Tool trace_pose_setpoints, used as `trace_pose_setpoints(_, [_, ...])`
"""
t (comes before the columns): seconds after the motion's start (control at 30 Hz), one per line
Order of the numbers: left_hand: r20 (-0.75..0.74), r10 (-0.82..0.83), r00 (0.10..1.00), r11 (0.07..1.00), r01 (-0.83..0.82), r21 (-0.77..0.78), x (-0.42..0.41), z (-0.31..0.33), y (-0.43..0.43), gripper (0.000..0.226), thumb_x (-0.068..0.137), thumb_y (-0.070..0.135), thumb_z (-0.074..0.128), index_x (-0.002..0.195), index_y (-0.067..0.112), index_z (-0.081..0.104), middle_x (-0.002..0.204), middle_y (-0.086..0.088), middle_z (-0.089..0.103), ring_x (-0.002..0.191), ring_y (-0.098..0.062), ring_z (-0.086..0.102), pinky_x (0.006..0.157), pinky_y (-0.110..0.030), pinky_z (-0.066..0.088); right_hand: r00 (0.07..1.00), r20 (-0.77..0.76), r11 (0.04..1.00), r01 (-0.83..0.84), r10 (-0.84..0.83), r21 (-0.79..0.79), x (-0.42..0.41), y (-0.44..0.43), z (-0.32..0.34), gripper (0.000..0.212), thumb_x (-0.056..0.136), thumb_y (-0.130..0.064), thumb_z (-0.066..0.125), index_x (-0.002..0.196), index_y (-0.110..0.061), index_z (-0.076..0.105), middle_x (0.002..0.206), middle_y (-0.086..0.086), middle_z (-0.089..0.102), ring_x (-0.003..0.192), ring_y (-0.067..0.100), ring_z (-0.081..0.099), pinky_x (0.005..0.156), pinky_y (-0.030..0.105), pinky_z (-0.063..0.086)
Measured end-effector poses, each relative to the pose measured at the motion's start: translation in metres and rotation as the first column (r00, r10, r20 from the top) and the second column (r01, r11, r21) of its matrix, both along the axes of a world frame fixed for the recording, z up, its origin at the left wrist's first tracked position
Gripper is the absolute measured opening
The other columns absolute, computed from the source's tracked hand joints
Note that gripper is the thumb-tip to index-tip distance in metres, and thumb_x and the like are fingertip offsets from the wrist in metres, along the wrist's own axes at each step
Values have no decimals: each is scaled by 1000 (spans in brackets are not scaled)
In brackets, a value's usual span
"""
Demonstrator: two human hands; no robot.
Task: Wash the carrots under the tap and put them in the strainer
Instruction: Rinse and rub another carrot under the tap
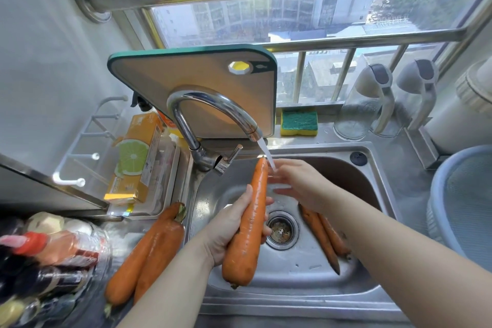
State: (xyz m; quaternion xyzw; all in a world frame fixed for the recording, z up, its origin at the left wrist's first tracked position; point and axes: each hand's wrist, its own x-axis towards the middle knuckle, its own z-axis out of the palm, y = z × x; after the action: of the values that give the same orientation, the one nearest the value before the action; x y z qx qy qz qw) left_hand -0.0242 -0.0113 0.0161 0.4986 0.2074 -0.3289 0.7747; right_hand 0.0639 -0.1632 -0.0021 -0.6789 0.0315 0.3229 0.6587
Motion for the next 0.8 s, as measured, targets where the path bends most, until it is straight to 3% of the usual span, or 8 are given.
trace_pose_setpoints(0.07, [-18, 14, 1000, 1000, -14, -1, -1, -1, -3, 58, 83, 54, 50, 111, 4, 62, 82, -10, 66, 73, -21, 66, 71, -32, 56, 970, -240, 932, 116, -33, 343, -5, 0, 5, 14, 94, -11, 50, 102, -5, 60, 102, 13, 65, 91, 23, 60, 78, 36, 48])
trace_pose_setpoints(0.13, [-59, 36, 998, 999, -38, -35, -2, 1, -5, 54, 88, 50, 47, 110, 3, 63, 83, -13, 67, 73, -22, 65, 72, -33, 53, 960, -275, 888, 171, -53, 428, -10, 2, 3, 15, 95, -7, 50, 108, -2, 56, 97, 14, 64, 87, 24, 62, 80, 37, 49])
trace_pose_setpoints(0.2, [-91, 45, 995, 994, -53, -92, -1, 3, -8, 49, 95, 46, 41, 117, 6, 58, 83, -14, 67, 65, -21, 63, 65, -31, 51, 964, -250, 892, 192, -93, 409, -12, 7, 1, 13, 96, -7, 49, 107, -1, 54, 82, 11, 60, 71, 20, 61, 66, 30, 52])
trace_pose_setpoints(0.27, [-92, 46, 995, 996, -52, -69, 1, 6, -12, 48, 96, 46, 41, 119, 7, 57, 81, -12, 66, 61, -21, 62, 63, -33, 51, 977, -179, 939, 163, -112, 303, -10, 14, 2, 10, 98, -14, 47, 98, -4, 50, 70, 8, 49, 58, 17, 51, 50, 25, 44])
trace_pose_setpoints(0.4, [91, -22, 996, 972, 0, 236, 3, 7, -24, 42, 91, 43, 54, 116, 10, 53, 80, -6, 61, 64, -20, 65, 66, -35, 55, 960, -117, 946, 273, -256, 173, -2, 34, 6, 20, 98, -14, 41, 78, -9, 46, 67, 8, 46, 54, 16, 47, 52, 28, 43])
trace_pose_setpoints(0.53, [170, -11, 985, 966, -34, 256, 4, 6, -28, 28, 95, 34, 52, 112, 11, 51, 77, -5, 62, 62, -16, 64, 57, -27, 54, 928, -218, 921, 344, -303, 181, 5, 42, 10, 38, 101, -27, 35, 66, -15, 42, 56, 4, 44, 50, 16, 41, 49, 25, 39])
trace_pose_setpoints(0.67, [64, 88, 994, 994, -92, 58, 4, 5, -19, 32, 90, 35, 54, 103, 6, 60, 73, -7, 63, 58, -16, 60, 55, -26, 52, 883, -404, 861, 386, -240, 332, 7, 34, 10, 43, 102, -38, 34, 69, -15, 48, 61, 2, 56, 60, 16, 56, 60, 26, 46])
trace_pose_setpoints(0.8, [-51, 172, 984, 933, -179, -312, 3, 5, -17, 38, 88, 36, 49, 98, 2, 63, 77, -8, 55, 51, -14, 55, 48, -25, 51, 874, -466, 778, 386, -137, 495, 2, 23, 10, 36, 103, -35, 33, 98, -10, 59, 80, 3, 71, 72, 14, 68, 72, 27, 51])
